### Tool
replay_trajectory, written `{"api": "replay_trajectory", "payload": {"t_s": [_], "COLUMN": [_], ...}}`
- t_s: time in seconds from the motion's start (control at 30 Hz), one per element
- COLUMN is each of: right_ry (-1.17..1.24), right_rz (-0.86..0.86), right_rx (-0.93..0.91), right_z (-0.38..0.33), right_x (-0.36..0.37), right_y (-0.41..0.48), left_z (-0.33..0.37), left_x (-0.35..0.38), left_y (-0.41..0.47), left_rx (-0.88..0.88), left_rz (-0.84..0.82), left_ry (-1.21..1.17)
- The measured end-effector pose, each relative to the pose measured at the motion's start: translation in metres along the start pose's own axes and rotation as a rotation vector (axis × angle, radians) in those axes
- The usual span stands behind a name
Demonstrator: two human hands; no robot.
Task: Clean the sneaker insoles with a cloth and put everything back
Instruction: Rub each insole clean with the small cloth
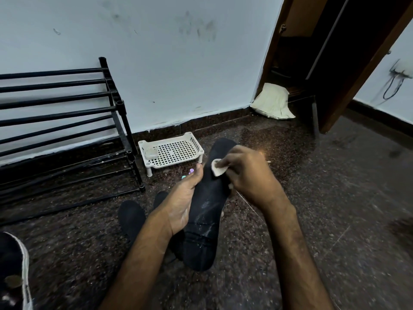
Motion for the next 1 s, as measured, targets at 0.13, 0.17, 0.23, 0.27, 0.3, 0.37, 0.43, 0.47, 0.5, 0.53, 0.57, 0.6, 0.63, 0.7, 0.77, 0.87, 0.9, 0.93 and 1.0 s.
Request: {"api": "replay_trajectory", "payload": {"t_s": [0.13, 0.17, 0.23, 0.27, 0.3, 0.37, 0.43, 0.47, 0.5, 0.53, 0.57, 0.6, 0.63, 0.7, 0.77, 0.87, 0.9, 0.93, 1.0], "right_ry": [-0.103, -0.095, -0.043, 0.006, 0.06, 0.095, -0.01, -0.041, -0.033, -0.015, 0.002, 0.021, 0.035, 0.023, -0.048, -0.13, -0.128, -0.106, -0.045], "right_rz": [0.341, 0.335, 0.151, 0.021, -0.089, -0.098, 0.122, 0.236, 0.306, 0.307, 0.246, 0.151, 0.066, 0.026, 0.185, 0.359, 0.308, 0.21, -0.032], "right_rx": [0.138, 0.117, 0.031, 0.002, -0.005, 0.018, 0.062, 0.083, 0.081, 0.049, -0.008, -0.065, -0.106, -0.082, 0.029, 0.121, 0.092, 0.045, -0.042], "right_z": [0.029, 0.028, 0.02, 0.017, 0.016, 0.023, 0.027, 0.025, 0.018, 0.008, -0.004, -0.014, -0.019, -0.01, 0.012, 0.03, 0.025, 0.016, -0.006], "right_x": [-0.039, -0.038, -0.016, -0.001, 0.013, 0.018, -0.003, -0.014, -0.02, -0.019, -0.012, -0.002, 0.007, 0.009, -0.01, -0.032, -0.028, -0.017, 0.011], "right_y": [-0.011, -0.011, -0.004, -0.003, -0.003, -0.005, -0.006, -0.009, -0.01, -0.008, -0.004, -0.002, 0.0, 0.0, -0.005, -0.013, -0.009, -0.004, 0.001], "left_z": [0.001, 0.002, 0.007, 0.01, 0.011, 0.013, 0.01, 0.008, 0.005, 0.004, 0.004, 0.005, 0.005, 0.005, 0.005, 0.004, 0.006, 0.008, 0.012], "left_x": [0.003, 0.0, -0.008, -0.011, -0.011, -0.008, -0.005, -0.003, -0.003, -0.003, -0.003, -0.005, -0.006, -0.007, -0.002, 0.003, 0.002, -0.001, -0.009], "left_y": [0.0, 0.001, 0.003, 0.003, 0.003, 0.001, -0.001, -0.001, 0.001, 0.001, 0.001, 0.001, 0.001, -0.001, -0.004, -0.003, -0.003, -0.002, -0.002], "left_rx": [-0.028, -0.015, 0.027, 0.049, 0.056, 0.051, 0.022, 0.005, -0.008, -0.009, 0.002, 0.018, 0.024, 0.01, -0.012, -0.026, -0.012, 0.007, 0.033], "left_rz": [-0.038, -0.022, 0.02, 0.038, 0.039, 0.021, 0.003, -0.003, 0.007, 0.018, 0.036, 0.049, 0.063, 0.064, 0.022, -0.002, 0.003, 0.02, 0.073], "left_ry": [0.093, 0.087, 0.065, 0.068, 0.068, 0.079, 0.087, 0.1, 0.106, 0.11, 0.118, 0.118, 0.123, 0.129, 0.139, 0.16, 0.16, 0.167, 0.154]}}
Point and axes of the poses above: each hand's wrist, its own y-axis towards the middle knuckle, its own x-axis out of the palm, z = x × y, the point moved 10 cm from there along y, towards the middle knuckle, and after that the axes turned 9 degrees about -z, right-handed, at the moved point
